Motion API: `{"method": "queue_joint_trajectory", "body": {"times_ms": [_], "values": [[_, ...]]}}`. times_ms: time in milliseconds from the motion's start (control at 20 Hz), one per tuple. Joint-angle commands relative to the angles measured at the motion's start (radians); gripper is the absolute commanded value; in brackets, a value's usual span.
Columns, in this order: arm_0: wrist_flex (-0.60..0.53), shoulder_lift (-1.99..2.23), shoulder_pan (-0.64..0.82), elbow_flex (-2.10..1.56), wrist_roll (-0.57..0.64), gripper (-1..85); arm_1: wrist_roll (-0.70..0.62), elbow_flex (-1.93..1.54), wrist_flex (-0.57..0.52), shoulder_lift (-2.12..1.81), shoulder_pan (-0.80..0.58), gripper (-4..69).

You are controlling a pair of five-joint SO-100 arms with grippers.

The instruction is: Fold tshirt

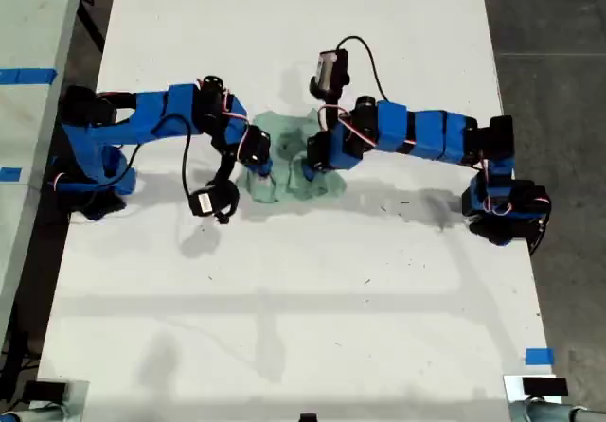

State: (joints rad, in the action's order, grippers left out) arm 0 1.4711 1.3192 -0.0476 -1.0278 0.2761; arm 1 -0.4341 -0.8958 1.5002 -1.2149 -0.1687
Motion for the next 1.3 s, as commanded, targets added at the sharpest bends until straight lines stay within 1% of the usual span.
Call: {"method": "queue_joint_trajectory", "body": {"times_ms": [0,150,200,250,300,400,450,500,550,600,650,700,750,850,900,950,1000,1050,1100,1200,1250], "values": [[0.008,0.104,0.166,-0.040,0.087,0.0,-0.071,-0.055,-0.071,-0.112,-0.126,-2.1],[-0.011,0.106,0.272,-0.086,0.160,0.0,-0.101,-0.146,-0.164,-0.117,-0.224,-2.1],[-0.021,0.110,0.313,-0.103,0.183,0.5,-0.114,-0.160,-0.178,-0.123,-0.265,1.3],[-0.032,0.127,0.367,-0.129,0.193,4.2,-0.109,-0.167,-0.179,-0.133,-0.319,13.8],[-0.037,0.156,0.428,-0.160,0.196,13.7,-0.117,-0.161,-0.155,-0.149,-0.383,19.9],[-0.061,0.259,0.543,-0.239,0.225,24.6,-0.138,-0.187,-0.126,-0.241,-0.491,29.9],[-0.077,0.330,0.592,-0.288,0.249,26.5,-0.184,-0.218,-0.120,-0.307,-0.540,46.3],[-0.083,0.408,0.637,-0.350,0.259,26.8,-0.202,-0.259,-0.107,-0.377,-0.580,47.0],[-0.091,0.485,0.667,-0.414,0.272,28.0,-0.206,-0.337,-0.104,-0.466,-0.612,45.7],[-0.100,0.565,0.689,-0.494,0.273,28.2,-0.207,-0.439,-0.114,-0.561,-0.630,42.9],[-0.132,0.650,0.695,-0.598,0.273,28.1,-0.196,-0.565,-0.137,-0.670,-0.637,38.6],[-0.184,0.744,0.684,-0.713,0.273,27.6,-0.179,-0.690,-0.163,-0.772,-0.634,36.3],[-0.233,0.839,0.661,-0.838,0.262,25.0,-0.161,-0.818,-0.192,-0.877,-0.614,30.7],[-0.330,1.019,0.586,-1.069,0.233,20.0,-0.123,-1.051,-0.244,-1.086,-0.540,17.0],[-0.368,1.100,0.541,-1.172,0.201,15.7,-0.081,-1.157,-0.262,-1.187,-0.497,10.1],[-0.417,1.183,0.492,-1.278,0.173,8.9,-0.032,-1.258,-0.275,-1.281,-0.454,4.6],[-0.480,1.272,0.436,-1.382,0.153,4.9,0.009,-1.353,-0.290,-1.367,-0.407,1.5],[-0.541,1.356,0.387,-1.486,0.143,0.1,0.052,-1.445,-0.307,-1.436,-0.364,0.8],[-0.554,1.433,0.351,-1.572,0.094,0.1,0.097,-1.523,-0.328,-1.488,-0.314,-2.0],[-0.517,1.508,0.308,-1.667,0.044,0.1,0.189,-1.658,-0.374,-1.540,-0.230,-2.1],[-0.522,1.536,0.291,-1.707,0.041,0.1,0.222,-1.724,-0.397,-1.565,-0.202,-2.1]]}}
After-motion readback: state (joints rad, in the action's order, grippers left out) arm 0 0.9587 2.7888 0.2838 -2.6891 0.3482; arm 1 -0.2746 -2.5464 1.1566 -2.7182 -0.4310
